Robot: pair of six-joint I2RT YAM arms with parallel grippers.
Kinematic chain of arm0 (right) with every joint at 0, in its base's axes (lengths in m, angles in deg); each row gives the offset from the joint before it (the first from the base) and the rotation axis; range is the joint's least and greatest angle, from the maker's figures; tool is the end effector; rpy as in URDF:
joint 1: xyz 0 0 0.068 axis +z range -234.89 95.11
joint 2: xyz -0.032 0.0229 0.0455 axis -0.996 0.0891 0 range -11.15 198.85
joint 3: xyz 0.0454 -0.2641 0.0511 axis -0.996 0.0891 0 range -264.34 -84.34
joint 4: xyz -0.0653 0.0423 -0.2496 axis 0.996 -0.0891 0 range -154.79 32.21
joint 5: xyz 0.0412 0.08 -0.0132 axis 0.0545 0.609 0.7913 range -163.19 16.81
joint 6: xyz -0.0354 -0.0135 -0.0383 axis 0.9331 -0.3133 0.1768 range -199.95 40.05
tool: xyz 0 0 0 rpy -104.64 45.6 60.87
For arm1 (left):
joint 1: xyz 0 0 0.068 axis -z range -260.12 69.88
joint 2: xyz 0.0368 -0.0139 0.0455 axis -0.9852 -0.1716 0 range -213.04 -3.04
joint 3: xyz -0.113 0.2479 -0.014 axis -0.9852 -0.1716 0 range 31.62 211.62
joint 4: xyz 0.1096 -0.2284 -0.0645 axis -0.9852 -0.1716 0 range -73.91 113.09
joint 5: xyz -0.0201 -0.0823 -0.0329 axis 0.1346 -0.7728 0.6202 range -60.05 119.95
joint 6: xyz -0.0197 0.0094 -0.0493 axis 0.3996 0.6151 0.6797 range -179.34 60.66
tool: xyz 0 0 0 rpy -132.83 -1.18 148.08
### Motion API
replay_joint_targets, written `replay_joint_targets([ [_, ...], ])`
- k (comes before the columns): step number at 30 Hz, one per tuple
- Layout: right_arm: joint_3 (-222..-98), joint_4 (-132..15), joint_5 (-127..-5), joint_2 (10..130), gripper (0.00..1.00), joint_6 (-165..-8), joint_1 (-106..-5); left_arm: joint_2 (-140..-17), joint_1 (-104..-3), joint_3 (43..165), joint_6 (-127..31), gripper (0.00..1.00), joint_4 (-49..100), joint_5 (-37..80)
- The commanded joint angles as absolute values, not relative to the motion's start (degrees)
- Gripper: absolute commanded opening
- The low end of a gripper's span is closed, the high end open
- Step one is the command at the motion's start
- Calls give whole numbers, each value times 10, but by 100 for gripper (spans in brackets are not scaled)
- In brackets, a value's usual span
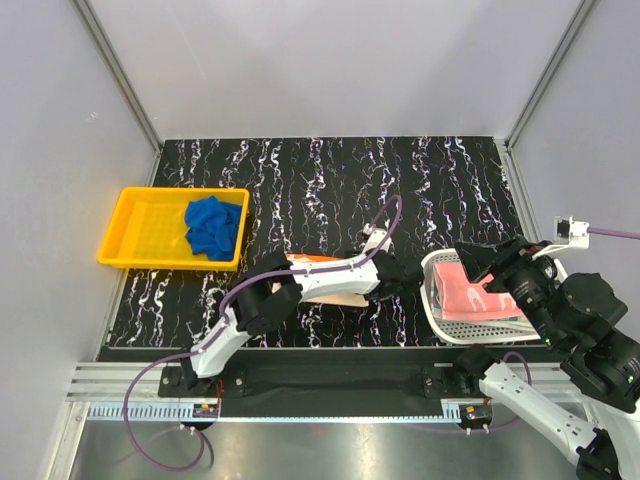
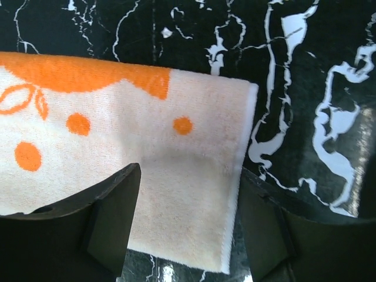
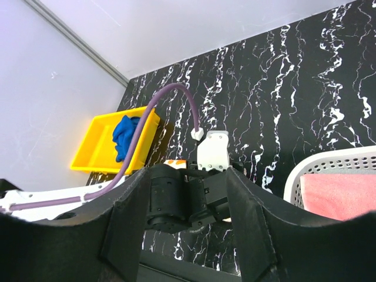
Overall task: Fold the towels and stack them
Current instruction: Neatly place the folded towel into the bin
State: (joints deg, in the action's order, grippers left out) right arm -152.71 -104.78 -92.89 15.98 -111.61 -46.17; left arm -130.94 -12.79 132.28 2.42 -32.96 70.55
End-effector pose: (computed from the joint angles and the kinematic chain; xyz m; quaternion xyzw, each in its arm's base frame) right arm 0.0361 0.0136 0.4299 0.0696 0.7364 0.2772 0.6132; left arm 0.1906 -0.3964 0.1627 0.0252 0.9362 0.0993 0.3363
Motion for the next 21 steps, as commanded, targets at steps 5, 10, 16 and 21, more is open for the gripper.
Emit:
replay_joint_targets([
  [5, -1530, -1053, -903, 153, 61, -1107, -457, -1335, -126, 1314, 51, 66, -317, 732],
  [10, -1529, -1054, -899, 152, 60, -1108, -458, -1336, -131, 1279, 41, 55, -270, 705],
  [16, -1532, -1057, -899, 152, 60, -1107, -458, -1276, -159, 1160, 4, 11, -132, 643],
  [21, -1542, -1062, -902, 157, 60, -1100, -457, -1210, -168, 1110, -33, 0, -68, 580],
])
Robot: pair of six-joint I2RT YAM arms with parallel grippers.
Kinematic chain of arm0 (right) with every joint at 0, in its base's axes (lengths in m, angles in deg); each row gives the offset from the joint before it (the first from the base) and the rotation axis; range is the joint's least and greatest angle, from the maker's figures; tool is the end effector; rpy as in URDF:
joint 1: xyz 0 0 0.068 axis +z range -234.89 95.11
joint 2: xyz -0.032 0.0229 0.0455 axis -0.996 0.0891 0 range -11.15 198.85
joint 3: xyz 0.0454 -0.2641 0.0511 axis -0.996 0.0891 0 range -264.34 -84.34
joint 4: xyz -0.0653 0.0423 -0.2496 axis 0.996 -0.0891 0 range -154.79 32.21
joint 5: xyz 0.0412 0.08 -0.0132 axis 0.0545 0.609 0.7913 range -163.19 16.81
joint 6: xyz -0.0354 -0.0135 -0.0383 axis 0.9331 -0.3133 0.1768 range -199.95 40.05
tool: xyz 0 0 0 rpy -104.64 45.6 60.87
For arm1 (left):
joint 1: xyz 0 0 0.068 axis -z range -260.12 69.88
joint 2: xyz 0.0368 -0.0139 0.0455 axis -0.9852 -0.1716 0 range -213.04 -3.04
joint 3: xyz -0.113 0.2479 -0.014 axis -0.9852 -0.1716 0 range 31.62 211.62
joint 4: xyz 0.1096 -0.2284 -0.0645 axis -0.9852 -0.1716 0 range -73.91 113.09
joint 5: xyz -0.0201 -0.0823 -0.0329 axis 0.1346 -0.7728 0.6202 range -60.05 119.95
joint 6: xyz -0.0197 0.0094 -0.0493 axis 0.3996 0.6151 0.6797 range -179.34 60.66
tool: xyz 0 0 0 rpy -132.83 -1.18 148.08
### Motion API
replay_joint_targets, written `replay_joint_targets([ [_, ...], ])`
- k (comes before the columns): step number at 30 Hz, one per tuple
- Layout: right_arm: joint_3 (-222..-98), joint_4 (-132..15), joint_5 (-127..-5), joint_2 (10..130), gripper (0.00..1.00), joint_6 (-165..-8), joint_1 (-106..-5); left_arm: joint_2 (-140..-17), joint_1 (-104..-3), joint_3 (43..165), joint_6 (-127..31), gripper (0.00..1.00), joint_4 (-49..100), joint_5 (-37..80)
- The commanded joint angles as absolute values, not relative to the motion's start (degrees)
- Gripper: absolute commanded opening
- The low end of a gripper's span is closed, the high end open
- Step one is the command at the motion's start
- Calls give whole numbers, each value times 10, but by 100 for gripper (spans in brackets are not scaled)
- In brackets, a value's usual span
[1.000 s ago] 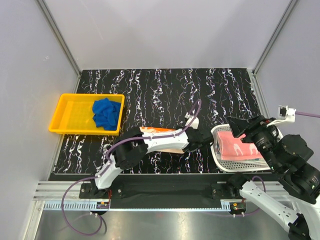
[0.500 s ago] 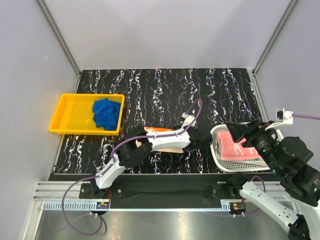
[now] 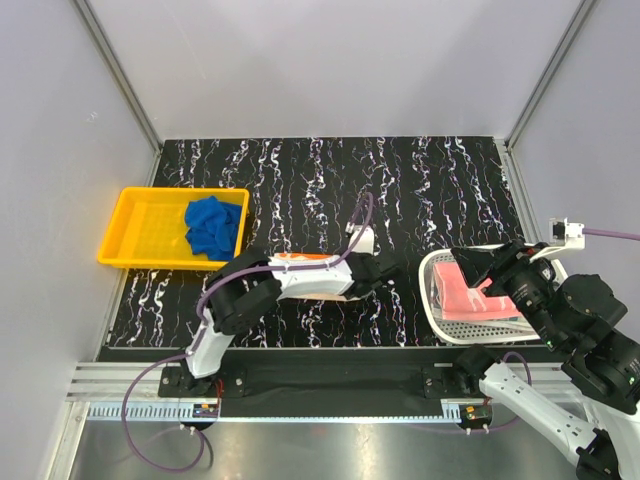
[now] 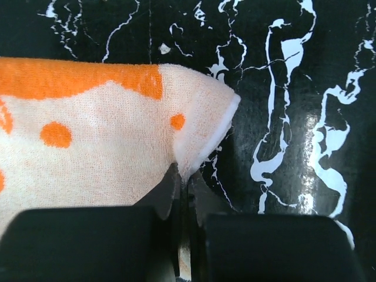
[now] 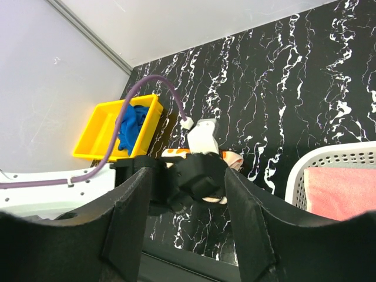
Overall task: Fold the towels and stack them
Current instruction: Neatly place the folded towel into the bin
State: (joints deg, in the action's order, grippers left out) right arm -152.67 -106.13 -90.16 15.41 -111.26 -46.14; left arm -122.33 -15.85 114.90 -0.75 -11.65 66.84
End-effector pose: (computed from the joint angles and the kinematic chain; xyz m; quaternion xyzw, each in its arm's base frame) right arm 0.0329 0.0132 0.4273 0.0501 0.7430 0.2877 0.6022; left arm 0.1999 -0.3658 0.1515 -0.0065 0.9367 0.0099 0.3498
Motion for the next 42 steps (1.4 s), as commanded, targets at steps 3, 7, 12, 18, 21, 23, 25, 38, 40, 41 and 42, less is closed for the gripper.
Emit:
replay_joint_targets([
  [3, -1551, -1064, -906, 157, 60, -1097, -458, -1160, -163, 1097, -35, 0, -27, 539],
  [7, -1562, -1067, -914, 157, 59, -1092, -458, -1117, -144, 1116, -30, 0, 9, 511],
  [12, -1578, -1070, -927, 159, 59, -1086, -458, -1085, -133, 1119, -9, 0, 90, 456],
  [18, -1604, -1067, -936, 165, 59, -1071, -458, -1090, -113, 1193, -5, 0, 97, 449],
  [21, -1617, -1070, -938, 168, 59, -1068, -458, -1095, -107, 1223, -4, 0, 103, 441],
  [23, -1623, -1069, -942, 167, 59, -1065, -457, -1100, -102, 1235, 1, 0, 109, 434],
  [25, -1632, -1068, -948, 166, 59, -1063, -458, -1104, -97, 1256, 3, 0, 116, 423],
  [38, -1663, -1050, -1001, 143, 61, -1028, -458, -1123, -56, 1346, 50, 0, 72, 454],
  [40, -1669, -1050, -1004, 142, 61, -1025, -458, -1124, -51, 1354, 59, 0, 71, 460],
  [41, -1670, -1051, -1005, 139, 61, -1025, -458, -1125, -48, 1359, 61, 0, 69, 462],
  [42, -1671, -1050, -1007, 138, 61, -1024, -458, -1127, -44, 1373, 60, 0, 67, 466],
])
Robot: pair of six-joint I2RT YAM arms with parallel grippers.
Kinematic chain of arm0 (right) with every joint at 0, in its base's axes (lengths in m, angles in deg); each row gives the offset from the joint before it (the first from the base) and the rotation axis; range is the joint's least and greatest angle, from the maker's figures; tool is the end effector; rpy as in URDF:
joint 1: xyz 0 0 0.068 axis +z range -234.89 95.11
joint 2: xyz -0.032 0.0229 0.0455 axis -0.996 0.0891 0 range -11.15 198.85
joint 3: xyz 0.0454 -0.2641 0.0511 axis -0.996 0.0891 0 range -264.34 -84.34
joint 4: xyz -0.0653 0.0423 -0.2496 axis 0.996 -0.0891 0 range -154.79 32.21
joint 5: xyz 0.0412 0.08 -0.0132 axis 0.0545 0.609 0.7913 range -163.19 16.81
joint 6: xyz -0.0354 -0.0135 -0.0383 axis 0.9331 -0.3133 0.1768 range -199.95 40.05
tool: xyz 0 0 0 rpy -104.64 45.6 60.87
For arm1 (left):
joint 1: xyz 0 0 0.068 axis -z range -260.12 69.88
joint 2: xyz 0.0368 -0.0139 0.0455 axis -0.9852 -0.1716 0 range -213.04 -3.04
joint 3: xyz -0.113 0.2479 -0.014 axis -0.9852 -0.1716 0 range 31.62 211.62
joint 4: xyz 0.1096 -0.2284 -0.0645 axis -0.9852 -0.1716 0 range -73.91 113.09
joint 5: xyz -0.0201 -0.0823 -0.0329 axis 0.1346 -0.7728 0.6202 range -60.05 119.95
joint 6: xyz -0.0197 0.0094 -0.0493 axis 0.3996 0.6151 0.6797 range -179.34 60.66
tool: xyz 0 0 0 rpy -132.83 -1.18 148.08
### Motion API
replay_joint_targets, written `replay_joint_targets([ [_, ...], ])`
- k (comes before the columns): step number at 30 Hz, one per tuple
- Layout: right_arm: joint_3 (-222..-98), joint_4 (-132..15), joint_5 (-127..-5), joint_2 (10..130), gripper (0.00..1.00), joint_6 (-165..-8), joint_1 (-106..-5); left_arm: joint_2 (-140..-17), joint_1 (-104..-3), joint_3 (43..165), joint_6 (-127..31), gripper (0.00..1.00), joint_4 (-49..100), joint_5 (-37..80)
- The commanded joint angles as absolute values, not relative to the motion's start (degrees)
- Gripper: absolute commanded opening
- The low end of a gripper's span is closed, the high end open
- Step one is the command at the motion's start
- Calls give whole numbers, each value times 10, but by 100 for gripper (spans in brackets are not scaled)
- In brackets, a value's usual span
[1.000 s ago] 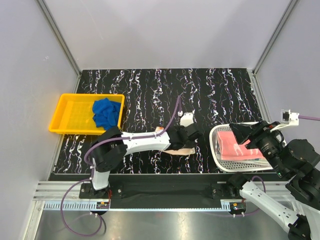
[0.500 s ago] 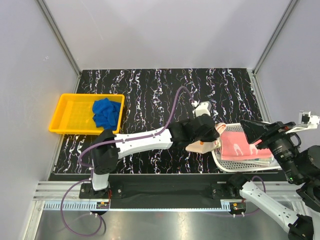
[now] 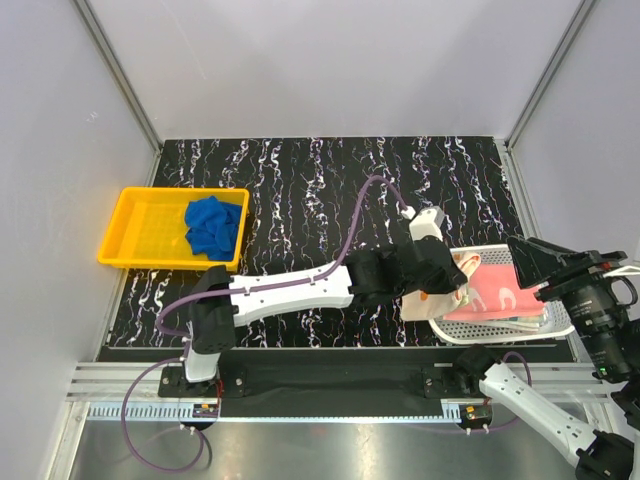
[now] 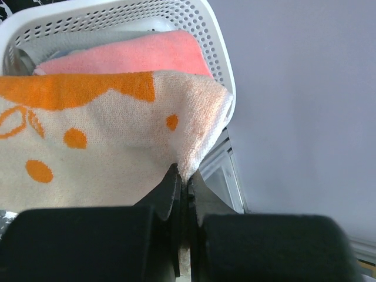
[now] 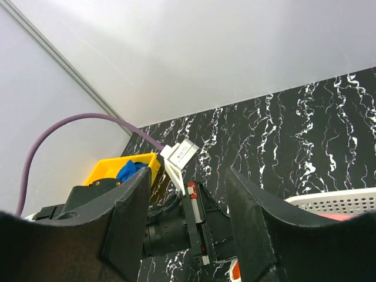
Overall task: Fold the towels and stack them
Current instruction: Neatly place the folded towel into the bin
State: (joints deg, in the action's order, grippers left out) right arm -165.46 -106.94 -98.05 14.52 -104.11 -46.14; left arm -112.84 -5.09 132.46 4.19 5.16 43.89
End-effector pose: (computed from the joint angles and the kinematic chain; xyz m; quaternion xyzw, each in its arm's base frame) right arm -0.0085 -0.0259 0.4755 0.0764 0.6666 0.2572 0.6955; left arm 0.1264 -0.4398 0.3339 0.0216 0.8479 -0.4493 0.2805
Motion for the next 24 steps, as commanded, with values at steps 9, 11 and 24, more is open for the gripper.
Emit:
replay_joint_targets([
  [9, -1677, -1059, -1016, 120, 62, -1023, -457, -1183, -37, 1491, 43, 0, 20, 461],
  [11, -1679, -1063, -1018, 119, 62, -1022, -457, -1184, -36, 1499, 43, 0, 20, 466],
  [24, -1693, -1069, -1016, 119, 62, -1021, -457, -1212, -28, 1580, 27, 0, -3, 481],
])
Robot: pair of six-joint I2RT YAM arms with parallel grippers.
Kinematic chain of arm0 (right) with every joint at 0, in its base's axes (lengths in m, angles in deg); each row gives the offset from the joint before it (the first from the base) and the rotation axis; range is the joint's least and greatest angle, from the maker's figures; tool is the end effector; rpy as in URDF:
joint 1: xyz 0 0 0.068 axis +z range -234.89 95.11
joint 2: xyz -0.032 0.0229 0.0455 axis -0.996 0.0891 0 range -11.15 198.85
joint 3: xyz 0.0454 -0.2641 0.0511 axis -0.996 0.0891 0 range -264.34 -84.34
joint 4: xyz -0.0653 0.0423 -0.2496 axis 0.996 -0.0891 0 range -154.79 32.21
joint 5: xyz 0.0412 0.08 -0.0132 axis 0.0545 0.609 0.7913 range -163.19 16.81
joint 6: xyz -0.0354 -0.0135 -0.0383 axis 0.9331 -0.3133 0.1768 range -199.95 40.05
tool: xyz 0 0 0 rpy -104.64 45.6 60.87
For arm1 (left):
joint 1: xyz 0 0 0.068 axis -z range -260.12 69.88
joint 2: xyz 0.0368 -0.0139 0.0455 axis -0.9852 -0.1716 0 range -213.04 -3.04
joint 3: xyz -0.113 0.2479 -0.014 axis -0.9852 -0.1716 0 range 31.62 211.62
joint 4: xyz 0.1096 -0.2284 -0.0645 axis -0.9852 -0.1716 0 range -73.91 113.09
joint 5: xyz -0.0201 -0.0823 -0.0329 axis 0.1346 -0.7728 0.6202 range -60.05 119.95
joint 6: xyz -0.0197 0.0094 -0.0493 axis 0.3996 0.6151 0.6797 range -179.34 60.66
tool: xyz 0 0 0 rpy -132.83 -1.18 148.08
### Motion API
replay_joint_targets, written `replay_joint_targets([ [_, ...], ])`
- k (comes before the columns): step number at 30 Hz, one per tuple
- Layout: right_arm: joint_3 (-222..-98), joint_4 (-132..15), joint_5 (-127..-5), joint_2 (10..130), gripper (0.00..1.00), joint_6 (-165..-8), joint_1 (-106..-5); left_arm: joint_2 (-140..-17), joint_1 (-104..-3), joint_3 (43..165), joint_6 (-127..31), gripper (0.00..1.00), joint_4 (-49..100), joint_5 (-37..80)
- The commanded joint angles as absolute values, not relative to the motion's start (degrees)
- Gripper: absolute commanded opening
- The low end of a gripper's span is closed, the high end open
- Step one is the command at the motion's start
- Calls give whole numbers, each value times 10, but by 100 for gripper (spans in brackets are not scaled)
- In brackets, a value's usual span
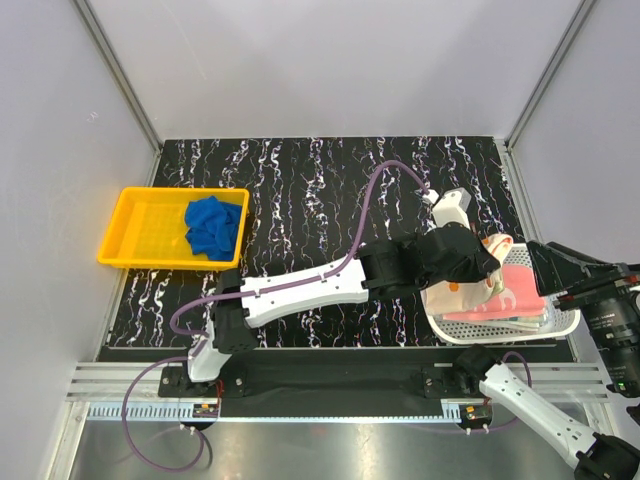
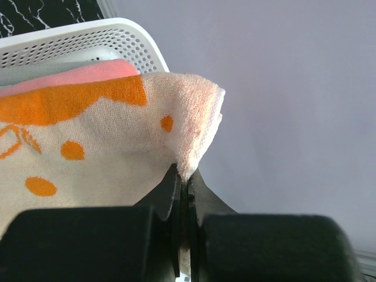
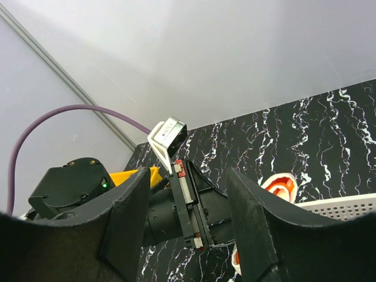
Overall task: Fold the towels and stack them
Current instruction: Neatly place the folded towel into the bin
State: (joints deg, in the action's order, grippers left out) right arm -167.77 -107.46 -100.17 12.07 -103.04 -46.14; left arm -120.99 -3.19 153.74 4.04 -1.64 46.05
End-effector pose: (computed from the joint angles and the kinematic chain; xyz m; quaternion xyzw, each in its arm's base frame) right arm -0.0282 -0.0433 0.4795 0.0931 0.6401 0.2564 0.7182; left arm 0.1192 -0.4702 0.3864 0.0168 0.8176 -0.4914 0.2997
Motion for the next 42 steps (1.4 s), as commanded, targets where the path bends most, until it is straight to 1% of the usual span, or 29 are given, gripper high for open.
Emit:
replay_joint_targets([
  [1, -1693, -1070, -1015, 119, 61, -1021, -457, -1213, -28, 1584, 26, 0, -3, 481],
  [8, -1699, -1076, -1013, 121, 61, -1024, -457, -1220, -27, 1605, 19, 0, -14, 481],
  [24, -1694, -1070, -1001, 128, 61, -1030, -457, -1178, -15, 1577, -4, 0, -7, 496],
  [28, -1695, -1072, -1000, 128, 61, -1031, -458, -1164, -5, 1577, -19, 0, -11, 520],
  [42, -1699, -1075, -996, 132, 61, -1031, -458, -1150, -4, 1573, -25, 0, -9, 515],
])
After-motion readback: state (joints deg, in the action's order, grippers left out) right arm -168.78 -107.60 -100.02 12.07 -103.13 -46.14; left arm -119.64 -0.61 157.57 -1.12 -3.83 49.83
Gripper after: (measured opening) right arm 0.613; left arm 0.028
